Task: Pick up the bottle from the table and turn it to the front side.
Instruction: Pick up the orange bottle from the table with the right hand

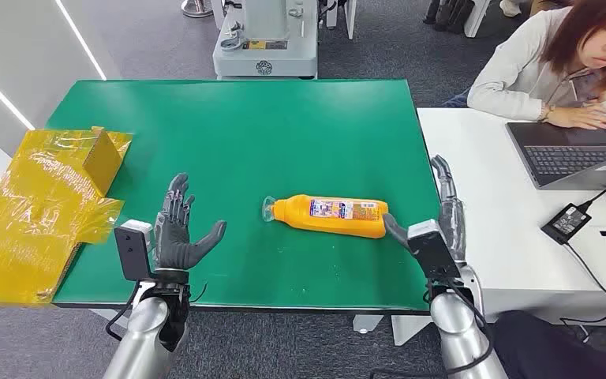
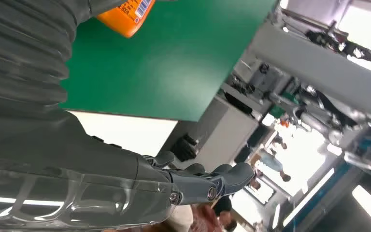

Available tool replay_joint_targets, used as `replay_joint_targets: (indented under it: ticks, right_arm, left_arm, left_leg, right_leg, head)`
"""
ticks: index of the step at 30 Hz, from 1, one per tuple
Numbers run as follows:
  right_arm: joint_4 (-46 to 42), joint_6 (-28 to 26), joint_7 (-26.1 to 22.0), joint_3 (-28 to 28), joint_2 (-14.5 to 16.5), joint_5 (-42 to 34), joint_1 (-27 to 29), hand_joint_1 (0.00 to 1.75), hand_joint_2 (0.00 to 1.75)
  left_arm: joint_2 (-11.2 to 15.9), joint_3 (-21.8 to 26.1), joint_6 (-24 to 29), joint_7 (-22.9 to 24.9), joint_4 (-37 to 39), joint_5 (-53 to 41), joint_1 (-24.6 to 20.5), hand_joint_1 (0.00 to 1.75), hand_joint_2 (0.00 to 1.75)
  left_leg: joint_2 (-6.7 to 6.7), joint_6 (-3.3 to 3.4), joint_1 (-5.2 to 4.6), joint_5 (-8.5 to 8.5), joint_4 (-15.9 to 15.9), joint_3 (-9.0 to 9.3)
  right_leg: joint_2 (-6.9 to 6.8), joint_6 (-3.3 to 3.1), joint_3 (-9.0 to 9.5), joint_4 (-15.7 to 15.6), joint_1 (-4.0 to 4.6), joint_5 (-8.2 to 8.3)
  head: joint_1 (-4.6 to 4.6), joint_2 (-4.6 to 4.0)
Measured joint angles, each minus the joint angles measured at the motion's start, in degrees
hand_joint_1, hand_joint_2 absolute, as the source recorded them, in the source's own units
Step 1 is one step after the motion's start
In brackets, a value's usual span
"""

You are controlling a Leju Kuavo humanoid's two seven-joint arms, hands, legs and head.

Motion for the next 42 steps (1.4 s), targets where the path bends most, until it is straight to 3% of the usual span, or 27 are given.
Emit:
replay_joint_targets:
  ticks: [2, 10, 18, 26, 42]
  right_arm:
    - [2.3, 1.2, 1.3, 1.1, -0.3, 0.9, -2.0, 0.0, 1.75]
    - [25.2, 9.8, 8.1, 14.1, -1.5, 9.6, -20.3, 0.0, 1.75]
    - [37.0, 18.7, 9.9, 22.3, -1.4, 12.2, -28.7, 0.0, 1.75]
    - [42.4, 22.8, 10.2, 28.6, -1.7, 13.0, -32.5, 0.0, 1.75]
    - [43.7, 23.5, 10.6, 34.3, -4.9, 11.5, -32.8, 0.0, 1.75]
  left_arm:
    - [0.0, -0.1, -0.1, -0.1, 0.4, 0.1, -0.3, 0.0, 1.75]
    - [0.0, -2.1, -0.9, -0.3, 4.6, 0.7, -3.5, 0.0, 1.75]
    - [0.0, -3.0, -0.7, -0.3, 6.7, 0.7, -4.7, 0.0, 1.75]
    - [-0.1, -3.9, -0.9, 0.4, 8.6, 1.5, -6.3, 0.0, 1.75]
    - [-0.1, -4.2, -0.8, 0.9, 9.9, 2.5, -6.3, 0.0, 1.75]
  left_leg:
    - [0.02, -0.02, 0.0, 0.01, 0.0, 0.0]
    - [-0.05, -0.09, 0.0, 0.1, 0.0, 0.01]
    - [-0.07, -0.09, -0.01, 0.09, 0.0, -0.07]
    - [-0.06, -0.09, 0.0, 0.1, 0.1, -0.05]
    - [-0.07, -0.09, 0.0, 0.09, 0.1, -0.06]
  right_leg:
    - [0.02, 0.0, -0.01, 0.0, 0.0, 0.01]
    - [-0.03, 0.0, -0.03, 0.1, 0.0, 0.04]
    - [-0.05, 0.0, -0.07, 0.1, 0.0, 0.03]
    - [-0.04, 0.01, -0.07, 0.1, 0.0, 0.04]
    - [-0.05, 0.01, -0.08, 0.1, 0.0, 0.04]
  head:
    - [-0.01, 0.0]
    - [-0.02, 0.0]
    - [-0.01, 0.0]
    - [-0.01, 0.0]
    - [-0.01, 0.0]
